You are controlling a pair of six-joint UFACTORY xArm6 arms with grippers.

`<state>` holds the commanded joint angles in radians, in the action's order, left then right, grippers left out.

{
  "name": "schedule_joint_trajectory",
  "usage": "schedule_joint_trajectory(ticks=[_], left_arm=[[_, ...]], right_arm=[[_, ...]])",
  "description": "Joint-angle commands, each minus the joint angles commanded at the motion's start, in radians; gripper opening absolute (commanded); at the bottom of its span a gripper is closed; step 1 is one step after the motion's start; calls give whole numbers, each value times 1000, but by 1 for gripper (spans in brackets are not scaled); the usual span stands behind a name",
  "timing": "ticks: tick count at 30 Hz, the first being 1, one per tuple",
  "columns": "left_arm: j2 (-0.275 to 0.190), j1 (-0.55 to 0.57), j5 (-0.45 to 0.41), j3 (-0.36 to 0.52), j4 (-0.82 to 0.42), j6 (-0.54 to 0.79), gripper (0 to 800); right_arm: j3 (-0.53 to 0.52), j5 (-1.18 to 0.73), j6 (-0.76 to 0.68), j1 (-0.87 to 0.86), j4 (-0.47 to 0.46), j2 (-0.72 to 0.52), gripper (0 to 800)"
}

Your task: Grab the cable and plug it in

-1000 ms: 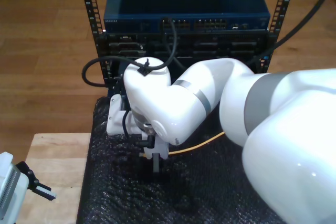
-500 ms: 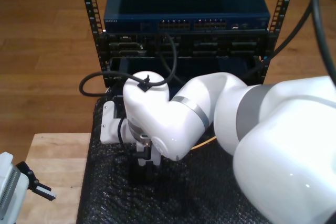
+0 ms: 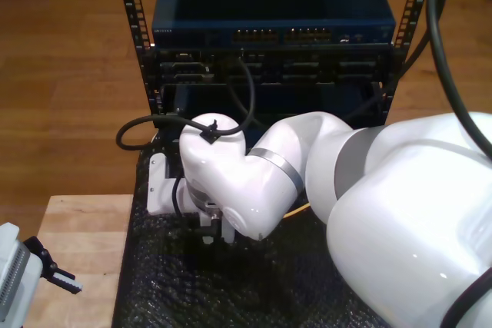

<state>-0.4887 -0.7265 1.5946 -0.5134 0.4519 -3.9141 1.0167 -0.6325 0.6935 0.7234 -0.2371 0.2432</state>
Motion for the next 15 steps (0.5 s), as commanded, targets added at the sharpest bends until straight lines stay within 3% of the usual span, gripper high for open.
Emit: schedule_joint_trajectory(ticks=[10,15], left_arm=[[0,0,2,0,0,0,800],[0,0,2,0,0,2,800]], right_arm=[[0,0,0,-20,-9,0,520],[2,0,0,-20,-9,0,519]])
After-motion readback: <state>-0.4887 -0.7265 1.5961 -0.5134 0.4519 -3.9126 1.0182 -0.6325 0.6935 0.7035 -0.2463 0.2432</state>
